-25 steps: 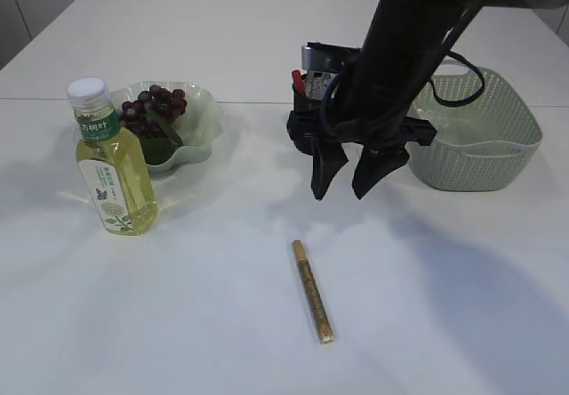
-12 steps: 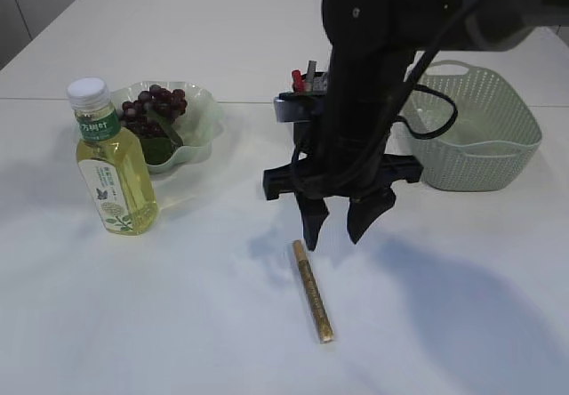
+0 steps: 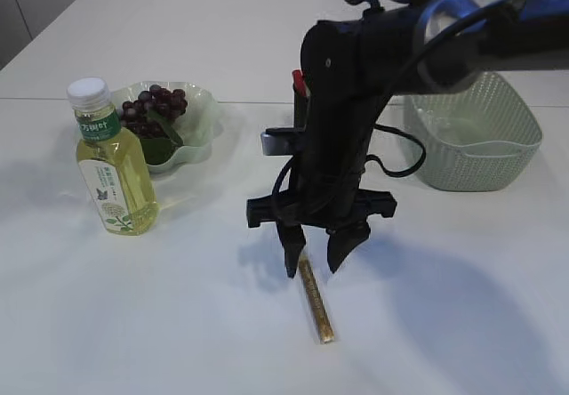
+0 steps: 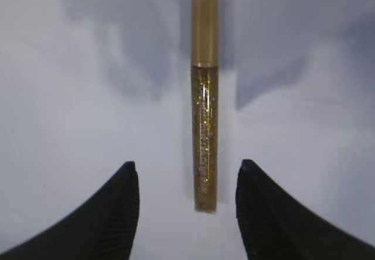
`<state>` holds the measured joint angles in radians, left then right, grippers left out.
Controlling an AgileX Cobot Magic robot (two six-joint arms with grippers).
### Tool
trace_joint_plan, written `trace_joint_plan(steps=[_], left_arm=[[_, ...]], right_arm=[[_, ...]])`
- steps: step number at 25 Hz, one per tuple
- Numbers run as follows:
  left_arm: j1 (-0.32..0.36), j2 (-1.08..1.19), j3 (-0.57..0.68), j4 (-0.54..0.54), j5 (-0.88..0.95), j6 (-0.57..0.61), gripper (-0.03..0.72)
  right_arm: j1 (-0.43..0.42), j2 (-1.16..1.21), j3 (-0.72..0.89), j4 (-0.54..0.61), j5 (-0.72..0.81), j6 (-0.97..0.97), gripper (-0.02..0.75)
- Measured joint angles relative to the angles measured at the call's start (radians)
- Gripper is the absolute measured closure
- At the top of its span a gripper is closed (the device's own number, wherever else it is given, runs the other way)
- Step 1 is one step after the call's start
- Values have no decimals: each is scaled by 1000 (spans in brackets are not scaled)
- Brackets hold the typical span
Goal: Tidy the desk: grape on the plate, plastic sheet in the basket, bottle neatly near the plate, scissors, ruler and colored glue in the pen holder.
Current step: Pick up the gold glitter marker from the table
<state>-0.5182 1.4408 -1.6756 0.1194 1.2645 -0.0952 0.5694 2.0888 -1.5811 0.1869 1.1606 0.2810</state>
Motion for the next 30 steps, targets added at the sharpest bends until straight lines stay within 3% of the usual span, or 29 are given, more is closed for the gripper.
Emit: trace_joint_plan(steps=[10,30], left_arm=[[0,0,0,0,0,0,379],[0,0,0,-2,0,0,379]], right_arm=[[0,55,-2,8,-93,0,313],[0,107,-7,-28,-48,2,314]])
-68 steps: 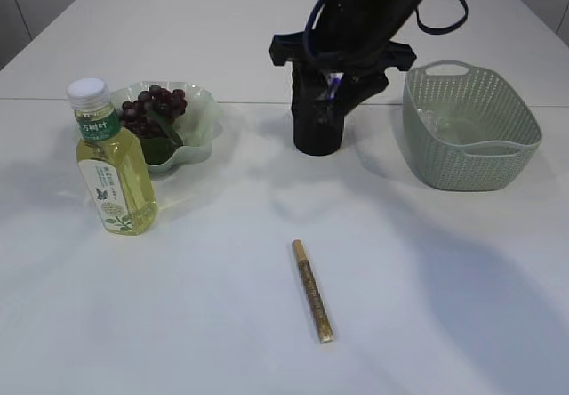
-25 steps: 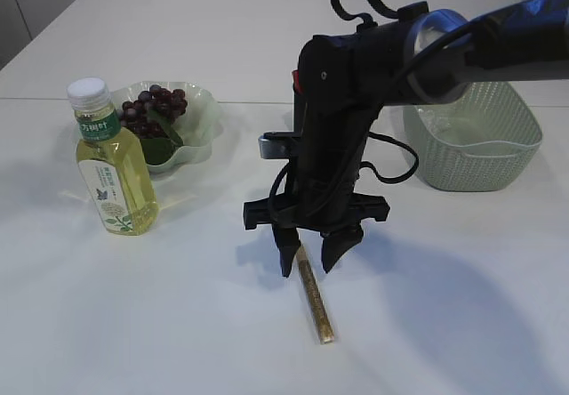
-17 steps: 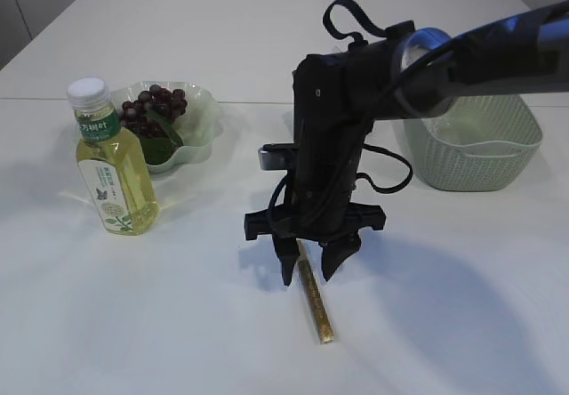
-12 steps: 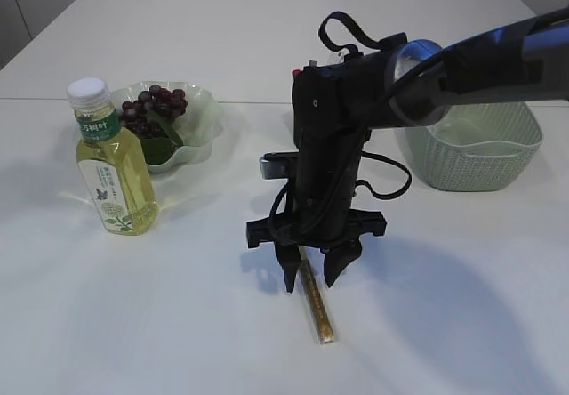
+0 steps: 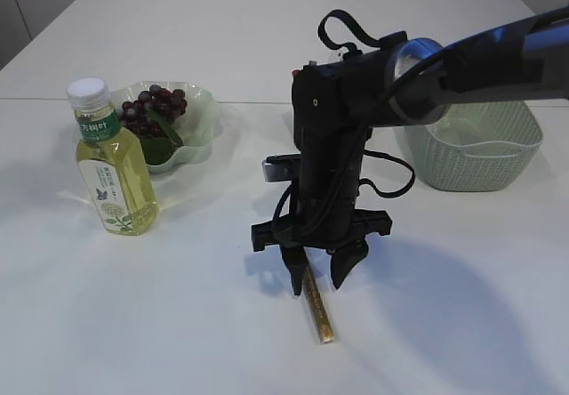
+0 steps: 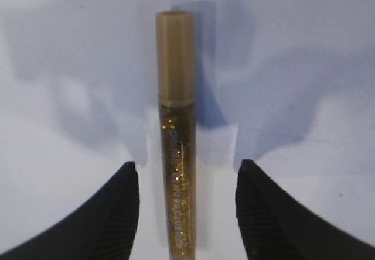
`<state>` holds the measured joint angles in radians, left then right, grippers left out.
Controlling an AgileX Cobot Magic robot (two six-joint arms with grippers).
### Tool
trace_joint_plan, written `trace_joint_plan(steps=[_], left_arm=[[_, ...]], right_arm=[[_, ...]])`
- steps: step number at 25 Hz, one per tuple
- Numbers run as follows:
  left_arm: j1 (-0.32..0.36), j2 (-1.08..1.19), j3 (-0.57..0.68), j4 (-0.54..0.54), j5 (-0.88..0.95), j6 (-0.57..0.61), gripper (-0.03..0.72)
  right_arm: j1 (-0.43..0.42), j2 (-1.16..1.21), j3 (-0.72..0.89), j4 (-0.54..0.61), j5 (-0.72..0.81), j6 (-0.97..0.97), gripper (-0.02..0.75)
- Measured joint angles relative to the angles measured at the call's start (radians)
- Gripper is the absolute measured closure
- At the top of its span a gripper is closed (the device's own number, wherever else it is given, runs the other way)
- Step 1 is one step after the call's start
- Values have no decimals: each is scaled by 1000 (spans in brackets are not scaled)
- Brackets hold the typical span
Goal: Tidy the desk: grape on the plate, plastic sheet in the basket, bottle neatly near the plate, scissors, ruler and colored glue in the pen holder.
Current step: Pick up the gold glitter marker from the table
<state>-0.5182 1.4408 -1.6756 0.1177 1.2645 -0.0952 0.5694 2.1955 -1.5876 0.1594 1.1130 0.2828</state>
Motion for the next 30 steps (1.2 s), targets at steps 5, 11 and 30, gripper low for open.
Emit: trace_joint_plan(steps=[5,11,30], left_arm=[[0,0,0,0,0,0,379],[0,0,0,0,0,0,379],[0,0,0,0,0,0,379]], right_arm=[[0,0,0,-2,4,0,314],[0,13,-2,-3,18,0,314],[0,41,-28,-1,46,1,315]])
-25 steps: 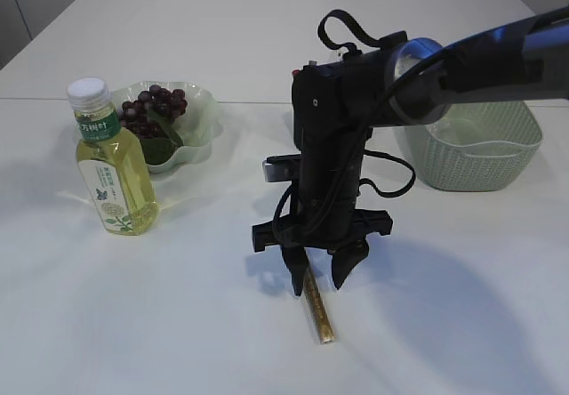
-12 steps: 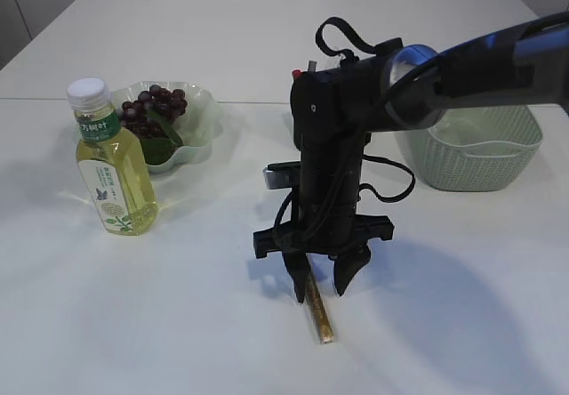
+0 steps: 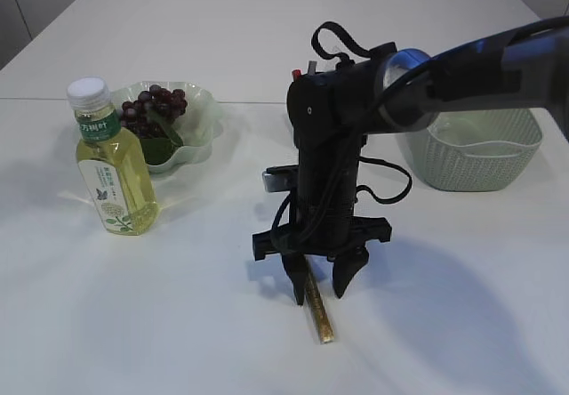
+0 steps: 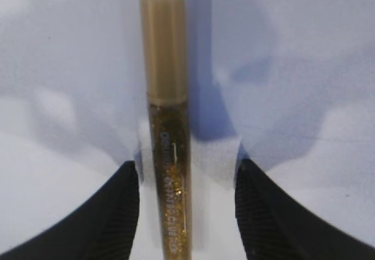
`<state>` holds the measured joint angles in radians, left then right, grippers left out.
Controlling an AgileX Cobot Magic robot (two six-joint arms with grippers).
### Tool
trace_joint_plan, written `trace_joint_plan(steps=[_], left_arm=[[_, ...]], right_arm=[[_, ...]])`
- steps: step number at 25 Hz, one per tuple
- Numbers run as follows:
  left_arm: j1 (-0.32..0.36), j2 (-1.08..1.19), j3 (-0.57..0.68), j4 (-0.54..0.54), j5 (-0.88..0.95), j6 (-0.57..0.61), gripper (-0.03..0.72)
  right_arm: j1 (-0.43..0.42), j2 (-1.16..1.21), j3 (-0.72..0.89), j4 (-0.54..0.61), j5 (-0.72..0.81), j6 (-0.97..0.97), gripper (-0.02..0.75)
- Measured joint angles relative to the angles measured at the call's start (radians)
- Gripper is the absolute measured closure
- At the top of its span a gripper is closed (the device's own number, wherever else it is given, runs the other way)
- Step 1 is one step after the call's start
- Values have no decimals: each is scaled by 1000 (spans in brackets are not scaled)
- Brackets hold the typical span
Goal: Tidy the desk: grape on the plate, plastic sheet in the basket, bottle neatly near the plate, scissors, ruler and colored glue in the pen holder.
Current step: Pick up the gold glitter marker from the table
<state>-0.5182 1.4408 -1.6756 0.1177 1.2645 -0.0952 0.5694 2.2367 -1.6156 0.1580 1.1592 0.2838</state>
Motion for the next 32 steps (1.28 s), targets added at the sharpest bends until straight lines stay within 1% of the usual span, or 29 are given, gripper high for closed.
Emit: trace_joint_plan(steps=[9,11,13,18,20,22,32], left_arm=[[0,0,0,0,0,0,379],[0,0,0,0,0,0,379],[0,0,0,0,0,0,379],[0,0,0,8,0,0,379],[0,0,0,17,0,0,379],[0,0,0,25,0,0,379],[0,0,0,33,0,0,379]], right_arm=[[0,2,-16,-2,-13,0,315],[0,4,-16,-2,-13,0,330],[0,4,-16,-2,-13,0,380],[0,4,-16,0,8,0,587],[0,4,-16,0,12,0,631],[0,4,-18,0,12,2,648],[0,6,-46,2,25,2,655]])
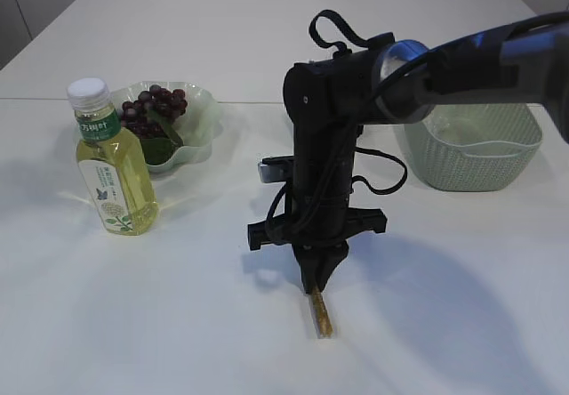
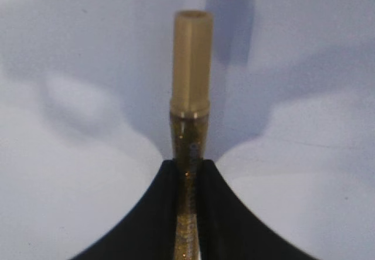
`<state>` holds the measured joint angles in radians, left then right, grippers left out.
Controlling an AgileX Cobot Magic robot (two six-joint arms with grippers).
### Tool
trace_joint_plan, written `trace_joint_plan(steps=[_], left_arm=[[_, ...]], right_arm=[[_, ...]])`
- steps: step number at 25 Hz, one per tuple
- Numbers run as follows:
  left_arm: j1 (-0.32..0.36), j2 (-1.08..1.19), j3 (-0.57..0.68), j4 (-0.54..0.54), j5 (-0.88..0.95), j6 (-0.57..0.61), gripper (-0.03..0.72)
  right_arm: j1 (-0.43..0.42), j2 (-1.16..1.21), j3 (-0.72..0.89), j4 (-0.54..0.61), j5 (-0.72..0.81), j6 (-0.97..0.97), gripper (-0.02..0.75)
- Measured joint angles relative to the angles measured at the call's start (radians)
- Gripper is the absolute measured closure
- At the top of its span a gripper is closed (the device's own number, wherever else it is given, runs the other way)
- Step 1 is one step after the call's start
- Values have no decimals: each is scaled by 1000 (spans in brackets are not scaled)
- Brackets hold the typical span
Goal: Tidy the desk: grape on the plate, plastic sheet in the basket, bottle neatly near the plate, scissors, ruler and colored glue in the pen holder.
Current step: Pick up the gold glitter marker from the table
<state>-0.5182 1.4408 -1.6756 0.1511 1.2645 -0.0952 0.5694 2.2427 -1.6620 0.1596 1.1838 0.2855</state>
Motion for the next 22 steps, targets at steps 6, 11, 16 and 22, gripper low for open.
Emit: trace_joint_plan(steps=[6,11,16,22], left_arm=[[0,0,0,0,0,0,379],[0,0,0,0,0,0,379],[0,0,0,0,0,0,379],[0,0,0,0,0,0,379]], right_arm=[[0,0,1,0,12,0,655],[2,-5,1,-18,10,-9,655],[6,-80,1,-79,-23,-18,655],[6,-155,1,-123,-41,-80,655]])
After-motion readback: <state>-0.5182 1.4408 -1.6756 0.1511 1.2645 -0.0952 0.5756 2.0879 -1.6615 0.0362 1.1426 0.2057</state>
